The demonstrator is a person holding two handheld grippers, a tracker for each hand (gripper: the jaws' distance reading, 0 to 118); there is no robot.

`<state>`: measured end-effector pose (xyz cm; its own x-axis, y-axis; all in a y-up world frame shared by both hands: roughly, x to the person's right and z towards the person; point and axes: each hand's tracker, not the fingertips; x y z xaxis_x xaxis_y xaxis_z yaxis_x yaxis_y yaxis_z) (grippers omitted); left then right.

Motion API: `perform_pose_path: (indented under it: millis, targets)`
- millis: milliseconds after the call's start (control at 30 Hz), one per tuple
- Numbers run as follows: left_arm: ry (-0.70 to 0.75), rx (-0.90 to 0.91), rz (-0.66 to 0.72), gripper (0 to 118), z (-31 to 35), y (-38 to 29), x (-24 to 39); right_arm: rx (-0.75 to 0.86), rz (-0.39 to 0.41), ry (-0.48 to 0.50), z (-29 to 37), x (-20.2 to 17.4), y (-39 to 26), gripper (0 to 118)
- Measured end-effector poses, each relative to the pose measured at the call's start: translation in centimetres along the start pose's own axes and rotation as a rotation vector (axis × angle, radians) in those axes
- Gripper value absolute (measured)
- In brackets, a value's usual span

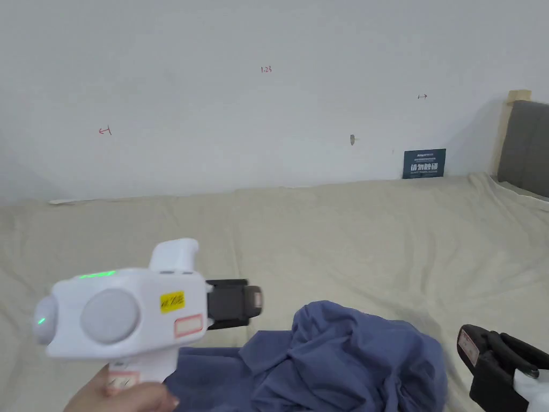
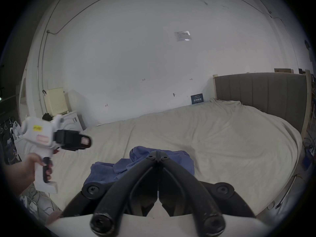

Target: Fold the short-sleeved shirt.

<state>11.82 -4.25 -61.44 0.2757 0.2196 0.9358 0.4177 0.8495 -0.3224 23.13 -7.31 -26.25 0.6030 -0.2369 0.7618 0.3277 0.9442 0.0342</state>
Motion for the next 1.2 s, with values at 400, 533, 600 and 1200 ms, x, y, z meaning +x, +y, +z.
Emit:
perform_pose_path:
  millis: [400,533,600,1200]
  targets:
    - [0.303,0.388,0.168,0,12.6,-10.7,-1.8,0.143,0.046,-0.001,2.3,-1.3,-1.1,0]
    - [0.343,0.345,0.077,0,12.3,-10.9,-1.4,0.211,0.038,-0.011,2.8,-1.2,-1.0,0]
    - [0.335,0.364,0.077,0,12.4,-11.2,-1.0,0.218,0.048,-0.017,2.7,-1.3,-0.7,0]
    - [0.155,-0.085,0.18,0,1.2,3.1,-7.0,0.11,0.087,0.046,-0.3,-2.1,0.3,0]
